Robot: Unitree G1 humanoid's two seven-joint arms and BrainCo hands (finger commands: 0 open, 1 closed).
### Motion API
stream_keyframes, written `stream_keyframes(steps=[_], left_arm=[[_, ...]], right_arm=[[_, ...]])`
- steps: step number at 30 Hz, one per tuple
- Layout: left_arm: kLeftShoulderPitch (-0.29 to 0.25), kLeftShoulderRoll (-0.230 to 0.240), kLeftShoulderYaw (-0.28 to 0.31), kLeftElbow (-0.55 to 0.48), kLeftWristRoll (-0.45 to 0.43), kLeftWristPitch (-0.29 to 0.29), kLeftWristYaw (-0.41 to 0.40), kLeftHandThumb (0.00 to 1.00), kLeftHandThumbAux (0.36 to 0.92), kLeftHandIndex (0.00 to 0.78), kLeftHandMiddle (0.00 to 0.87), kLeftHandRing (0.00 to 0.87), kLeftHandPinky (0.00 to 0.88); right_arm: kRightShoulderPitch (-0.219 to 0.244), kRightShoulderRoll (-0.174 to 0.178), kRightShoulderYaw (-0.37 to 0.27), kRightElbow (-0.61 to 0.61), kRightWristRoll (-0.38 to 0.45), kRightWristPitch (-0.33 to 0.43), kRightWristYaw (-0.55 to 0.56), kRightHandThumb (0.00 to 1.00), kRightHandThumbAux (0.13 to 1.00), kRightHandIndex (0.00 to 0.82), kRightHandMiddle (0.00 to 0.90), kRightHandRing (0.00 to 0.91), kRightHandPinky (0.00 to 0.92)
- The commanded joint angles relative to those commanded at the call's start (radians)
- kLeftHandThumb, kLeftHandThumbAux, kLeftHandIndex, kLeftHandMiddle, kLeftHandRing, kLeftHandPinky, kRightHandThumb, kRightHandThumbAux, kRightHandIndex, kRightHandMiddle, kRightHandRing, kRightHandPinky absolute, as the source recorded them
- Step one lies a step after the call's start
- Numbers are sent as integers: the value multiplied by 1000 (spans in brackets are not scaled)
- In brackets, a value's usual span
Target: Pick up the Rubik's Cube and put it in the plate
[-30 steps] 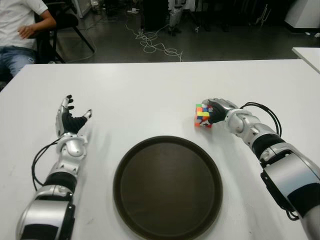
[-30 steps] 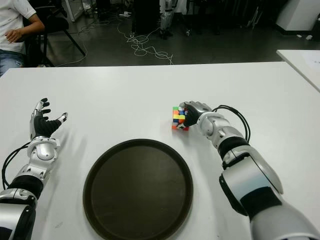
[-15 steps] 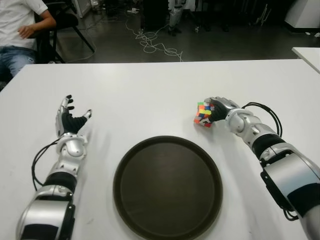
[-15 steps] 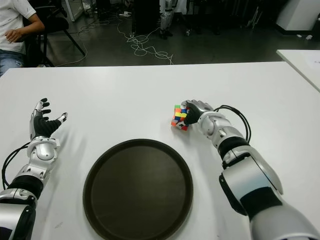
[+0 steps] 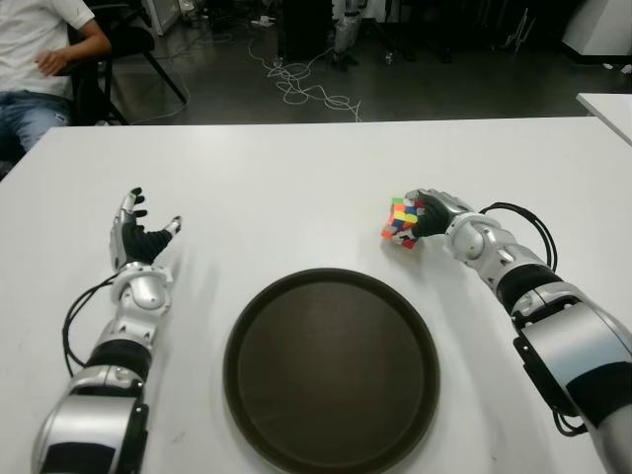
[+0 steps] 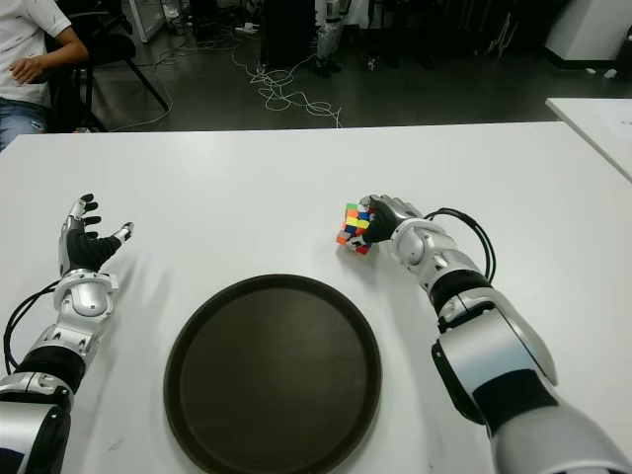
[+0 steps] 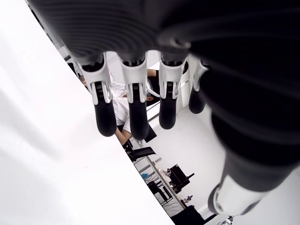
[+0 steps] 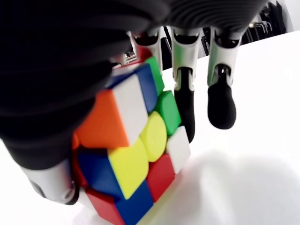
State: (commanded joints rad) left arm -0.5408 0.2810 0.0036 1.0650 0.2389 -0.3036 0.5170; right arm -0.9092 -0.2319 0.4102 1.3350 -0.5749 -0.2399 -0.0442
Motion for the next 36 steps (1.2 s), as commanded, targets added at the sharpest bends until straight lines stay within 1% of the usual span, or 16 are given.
stream_keyframes(steps=[4, 11, 17, 21, 24, 27, 31, 33, 35, 36], left_arm=[[1, -1, 1, -2, -3, 0, -2, 247, 751, 101, 158, 159, 173], [1, -1, 1, -3, 0, 5, 1, 244, 752, 105, 167, 171, 200], [0, 0, -2, -4, 5, 12, 3, 239, 746, 107, 174, 181, 213], [-1, 0, -3, -2, 6, 13, 5, 236, 748, 105, 176, 182, 214], [-3, 0, -3, 0, 6, 11, 5, 242, 755, 105, 175, 182, 210], [-2, 0, -3, -4, 6, 13, 3, 235, 759, 104, 171, 174, 196], [-1, 0, -3, -10, 6, 13, 1, 244, 764, 105, 169, 171, 196], [1, 0, -4, -13, 7, 12, 3, 253, 767, 107, 170, 173, 201], [2, 1, -4, -13, 8, 11, 4, 264, 768, 109, 174, 178, 208], [2, 1, -4, -12, 6, 9, 3, 266, 768, 109, 174, 178, 209]], right_arm=[[-1, 0, 2, -1, 0, -1, -2, 685, 733, 430, 711, 703, 670], [-2, 0, -5, -7, 8, -9, -16, 685, 734, 431, 730, 726, 700], [3, 4, -40, -22, 46, -29, -16, 685, 734, 434, 752, 748, 714], [11, 7, -95, -67, 112, -58, 6, 684, 734, 435, 767, 762, 732], [49, -9, -161, -175, 196, -119, 44, 683, 735, 435, 777, 776, 746], [83, -16, -202, -264, 254, -150, 80, 683, 734, 436, 783, 781, 747], [126, -3, -258, -356, 342, -190, 137, 682, 733, 436, 782, 783, 753], [156, 7, -288, -401, 399, -228, 175, 682, 732, 436, 781, 784, 759], [177, 10, -305, -434, 430, -247, 199, 682, 730, 436, 780, 790, 772], [196, 14, -315, -463, 456, -262, 221, 682, 730, 436, 780, 791, 773]])
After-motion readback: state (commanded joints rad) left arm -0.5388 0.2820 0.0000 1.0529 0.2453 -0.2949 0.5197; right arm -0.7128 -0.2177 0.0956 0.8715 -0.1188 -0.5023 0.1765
